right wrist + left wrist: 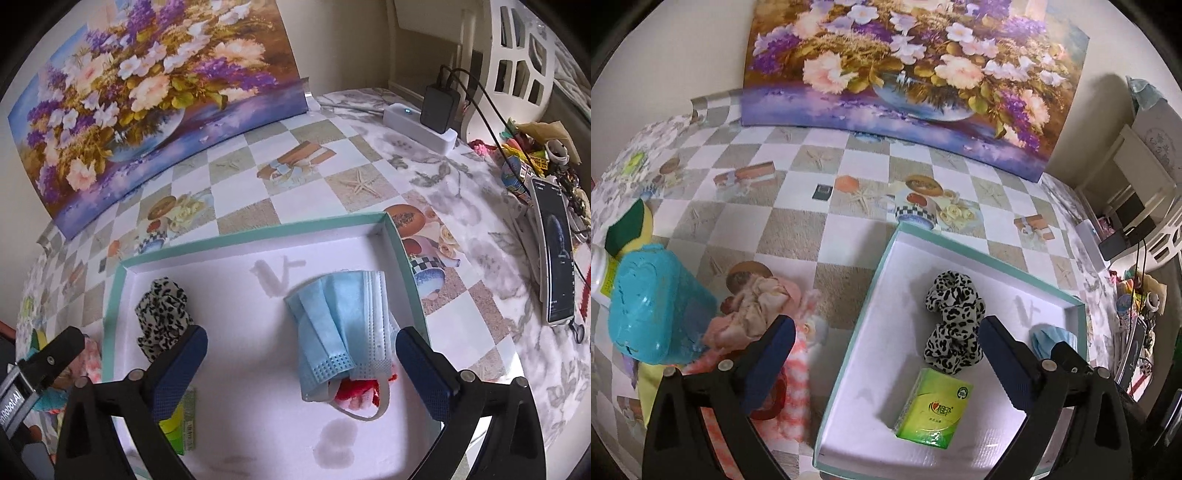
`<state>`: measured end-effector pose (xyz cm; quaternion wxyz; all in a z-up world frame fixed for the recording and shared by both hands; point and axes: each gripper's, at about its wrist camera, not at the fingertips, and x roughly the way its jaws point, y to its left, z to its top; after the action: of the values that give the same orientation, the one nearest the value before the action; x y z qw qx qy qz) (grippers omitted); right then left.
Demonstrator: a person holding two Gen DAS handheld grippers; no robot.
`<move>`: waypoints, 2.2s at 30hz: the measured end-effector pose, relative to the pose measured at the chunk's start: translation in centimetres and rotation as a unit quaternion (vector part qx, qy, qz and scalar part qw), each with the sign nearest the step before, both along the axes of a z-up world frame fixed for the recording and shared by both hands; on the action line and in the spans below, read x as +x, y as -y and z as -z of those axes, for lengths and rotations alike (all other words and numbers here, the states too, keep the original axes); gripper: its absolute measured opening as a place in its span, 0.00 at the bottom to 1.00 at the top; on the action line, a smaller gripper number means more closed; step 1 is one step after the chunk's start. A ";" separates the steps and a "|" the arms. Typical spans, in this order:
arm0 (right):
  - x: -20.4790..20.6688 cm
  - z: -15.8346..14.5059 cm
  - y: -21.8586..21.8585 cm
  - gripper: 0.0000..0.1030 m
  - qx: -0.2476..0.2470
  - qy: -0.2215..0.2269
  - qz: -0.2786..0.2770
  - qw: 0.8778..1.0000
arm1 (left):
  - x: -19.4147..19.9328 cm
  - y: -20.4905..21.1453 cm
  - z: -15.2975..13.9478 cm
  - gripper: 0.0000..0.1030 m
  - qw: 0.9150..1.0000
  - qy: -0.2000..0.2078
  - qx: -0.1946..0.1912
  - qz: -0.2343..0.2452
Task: Organize soft objects
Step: 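Open both tools to drop the mask and scrunchie into the tray, then move the left tool to the purple wipes pack while the right tool approaches the red ring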
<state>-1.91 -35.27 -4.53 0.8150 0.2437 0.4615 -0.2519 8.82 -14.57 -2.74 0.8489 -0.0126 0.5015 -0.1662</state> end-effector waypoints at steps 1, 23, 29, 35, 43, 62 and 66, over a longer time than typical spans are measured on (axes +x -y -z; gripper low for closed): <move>-0.1 -0.1 0.1 1.00 0.008 0.006 0.002 1.000 | 0.0 0.0 -0.2 0.97 1.000 0.002 0.000 0.001; 0.4 -2.2 -8.2 1.00 -0.005 -0.030 -0.068 0.997 | -2.6 -6.8 -4.4 0.97 0.999 -0.002 0.043 -0.008; 1.2 -2.7 -12.0 1.00 -0.027 -0.032 -0.120 0.992 | -2.6 -11.8 -5.1 0.97 0.997 0.010 0.046 -0.061; 1.9 -2.8 -15.9 1.00 -0.040 -0.032 -0.185 0.981 | -2.7 -16.9 -5.7 0.97 0.993 0.021 0.028 -0.114; 2.9 -2.3 -20.6 1.00 -0.001 -0.018 -0.255 0.967 | -3.0 -22.7 -4.0 0.97 0.986 0.006 0.024 -0.163; 5.9 -0.1 -22.9 1.00 0.078 -0.010 -0.285 0.955 | -0.6 -27.5 1.6 0.97 0.971 -0.057 -0.031 -0.232; 6.5 0.3 -22.7 1.00 0.090 -0.005 -0.283 0.955 | 0.6 -27.5 2.8 0.97 0.967 -0.078 -0.008 -0.241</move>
<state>4.63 -12.57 -4.83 0.8256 0.1740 0.5359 0.0302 9.46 12.95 -5.57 0.8223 -0.1523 0.5468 0.0407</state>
